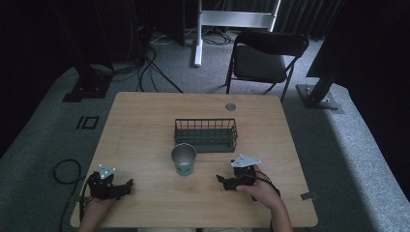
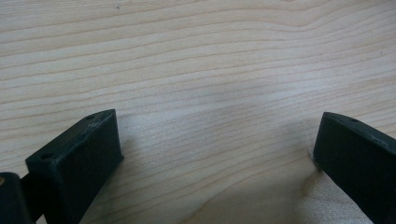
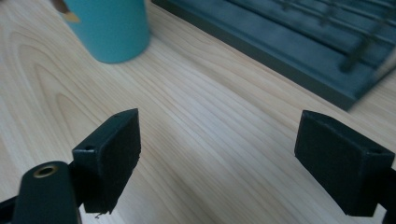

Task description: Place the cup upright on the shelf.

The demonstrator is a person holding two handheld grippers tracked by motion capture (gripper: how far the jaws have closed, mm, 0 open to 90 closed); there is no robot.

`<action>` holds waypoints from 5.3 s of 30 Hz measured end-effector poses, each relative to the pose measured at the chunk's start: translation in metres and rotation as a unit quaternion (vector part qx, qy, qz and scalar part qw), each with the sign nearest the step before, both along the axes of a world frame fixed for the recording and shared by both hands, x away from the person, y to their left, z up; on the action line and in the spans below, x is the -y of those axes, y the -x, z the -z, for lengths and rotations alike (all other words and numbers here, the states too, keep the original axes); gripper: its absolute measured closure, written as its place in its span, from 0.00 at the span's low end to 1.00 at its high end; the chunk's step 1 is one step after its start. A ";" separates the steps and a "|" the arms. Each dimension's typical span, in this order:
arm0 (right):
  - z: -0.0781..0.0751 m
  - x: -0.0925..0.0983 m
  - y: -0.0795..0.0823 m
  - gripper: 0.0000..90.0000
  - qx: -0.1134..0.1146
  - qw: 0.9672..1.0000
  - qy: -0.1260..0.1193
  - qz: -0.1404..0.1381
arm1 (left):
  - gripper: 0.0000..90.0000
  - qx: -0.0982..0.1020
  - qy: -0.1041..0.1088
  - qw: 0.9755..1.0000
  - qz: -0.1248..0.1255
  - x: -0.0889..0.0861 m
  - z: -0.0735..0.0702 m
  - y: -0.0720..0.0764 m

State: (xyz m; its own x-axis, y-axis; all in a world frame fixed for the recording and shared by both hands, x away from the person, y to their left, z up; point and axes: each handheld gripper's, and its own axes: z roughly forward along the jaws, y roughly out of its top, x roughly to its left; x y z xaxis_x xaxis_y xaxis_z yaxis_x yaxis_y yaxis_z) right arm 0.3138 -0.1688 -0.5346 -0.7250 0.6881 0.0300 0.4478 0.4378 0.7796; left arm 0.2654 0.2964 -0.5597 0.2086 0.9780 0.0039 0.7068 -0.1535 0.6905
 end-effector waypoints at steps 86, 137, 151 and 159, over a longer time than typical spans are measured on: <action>-0.066 -0.149 -0.028 0.16 0.065 0.985 -0.120 -0.103 | 0.02 0.001 0.000 1.000 0.002 0.000 0.000 0.000; -0.105 -0.072 -0.094 0.16 0.132 0.977 -0.093 0.138 | 0.02 0.000 0.001 1.000 0.001 0.000 0.000 0.000; -0.070 -0.061 -0.104 0.16 0.101 0.978 -0.085 0.161 | 0.02 0.000 0.001 1.000 0.002 0.000 0.000 0.000; -0.058 -0.059 -0.104 0.16 0.084 0.979 -0.079 0.169 | 0.02 0.000 0.001 1.000 0.002 0.000 0.000 0.000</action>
